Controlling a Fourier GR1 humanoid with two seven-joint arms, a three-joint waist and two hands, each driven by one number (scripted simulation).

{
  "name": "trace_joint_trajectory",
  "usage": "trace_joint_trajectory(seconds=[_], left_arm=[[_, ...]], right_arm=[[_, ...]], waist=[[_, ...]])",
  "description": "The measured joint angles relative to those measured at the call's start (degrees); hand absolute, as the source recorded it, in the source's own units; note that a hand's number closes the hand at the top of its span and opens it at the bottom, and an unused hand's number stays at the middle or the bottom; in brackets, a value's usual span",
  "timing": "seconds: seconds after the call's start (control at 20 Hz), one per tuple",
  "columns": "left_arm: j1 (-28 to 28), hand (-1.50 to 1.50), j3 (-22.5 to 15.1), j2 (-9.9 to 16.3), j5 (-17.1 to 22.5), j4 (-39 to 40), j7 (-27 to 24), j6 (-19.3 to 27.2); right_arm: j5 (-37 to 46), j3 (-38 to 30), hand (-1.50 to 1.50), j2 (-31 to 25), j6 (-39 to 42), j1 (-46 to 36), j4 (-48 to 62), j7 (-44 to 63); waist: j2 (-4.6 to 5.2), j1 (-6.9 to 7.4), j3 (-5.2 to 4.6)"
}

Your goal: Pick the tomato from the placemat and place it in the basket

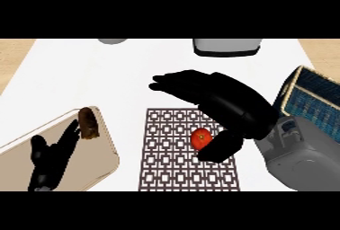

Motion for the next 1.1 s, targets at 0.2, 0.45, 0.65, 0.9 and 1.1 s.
trace_joint_trajectory(seconds=[0.2, 0.45, 0.65, 0.9, 1.1], left_arm=[[-0.03, 0.00, -0.36, -0.49, -0.47, -0.77, 0.57, 0.35], [-0.07, 0.00, 0.02, -0.33, -0.56, -0.66, 0.39, -0.19], [-0.03, 0.00, 0.11, -0.33, -0.92, -0.81, 0.85, -0.38], [0.00, 0.00, 0.23, -0.86, -1.31, -1.17, 1.26, -0.72], [-0.46, 0.00, 0.42, -1.32, -1.90, -0.24, 1.15, -1.10]], right_arm=[[-4.91, -3.86, -1.50, -6.00, 10.40, -6.20, -1.81, 5.16], [-11.95, -5.48, -1.50, -12.63, 24.32, -11.07, -0.29, 8.82], [-15.99, -7.23, -1.50, -16.39, 32.79, -13.44, 0.64, 10.48], [-15.97, -8.31, -1.50, -16.89, 36.50, -11.86, -0.35, 10.84], [-14.89, -8.96, -1.50, -15.17, 36.50, -9.18, -1.68, 11.32]], waist=[[0.16, 0.23, 0.00], [0.38, 0.53, -0.03], [0.50, 0.68, -0.01], [0.56, 0.85, 0.10], [0.57, 0.93, 0.23]])
